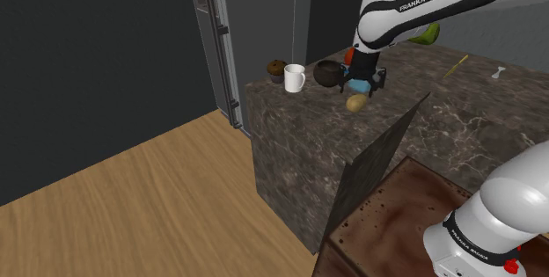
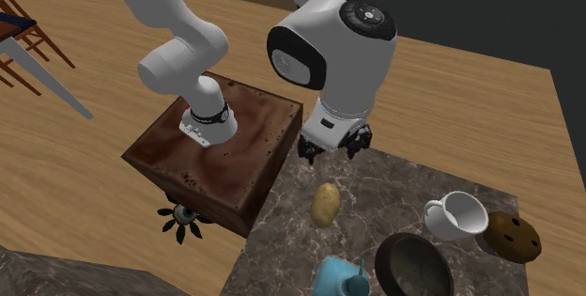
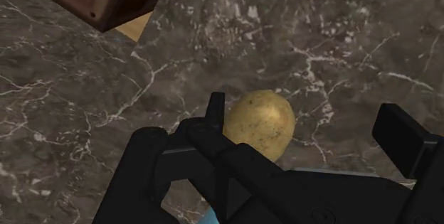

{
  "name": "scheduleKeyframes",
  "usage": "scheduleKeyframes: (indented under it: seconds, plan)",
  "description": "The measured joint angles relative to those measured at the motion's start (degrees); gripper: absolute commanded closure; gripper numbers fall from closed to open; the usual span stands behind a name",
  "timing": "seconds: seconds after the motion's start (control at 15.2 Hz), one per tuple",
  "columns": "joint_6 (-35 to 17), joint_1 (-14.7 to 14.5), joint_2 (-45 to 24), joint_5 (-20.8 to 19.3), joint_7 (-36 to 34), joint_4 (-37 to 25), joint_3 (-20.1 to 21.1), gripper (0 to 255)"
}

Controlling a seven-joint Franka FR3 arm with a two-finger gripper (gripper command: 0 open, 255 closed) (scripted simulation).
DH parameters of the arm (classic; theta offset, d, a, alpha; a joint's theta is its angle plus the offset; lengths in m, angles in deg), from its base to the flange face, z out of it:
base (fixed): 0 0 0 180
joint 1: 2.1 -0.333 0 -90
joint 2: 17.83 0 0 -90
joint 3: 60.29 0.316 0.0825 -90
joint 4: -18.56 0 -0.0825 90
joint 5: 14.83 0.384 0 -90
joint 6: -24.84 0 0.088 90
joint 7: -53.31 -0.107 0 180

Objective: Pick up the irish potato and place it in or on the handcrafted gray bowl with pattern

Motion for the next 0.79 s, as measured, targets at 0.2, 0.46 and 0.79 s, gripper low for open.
scheduleKeyframes:
  seconds: [0.2,0.46,0.79]
  plan:
    - [-3.2,2.1,-5.5,-1.5,-7.3,-1.9,-0.2,0]
    - [-6.3,4.0,-10.8,-3.0,-14.6,-3.7,-1.1,0]
    - [-10.1,4.3,-13.4,-3.5,-15.6,-2.4,-1.4,0]
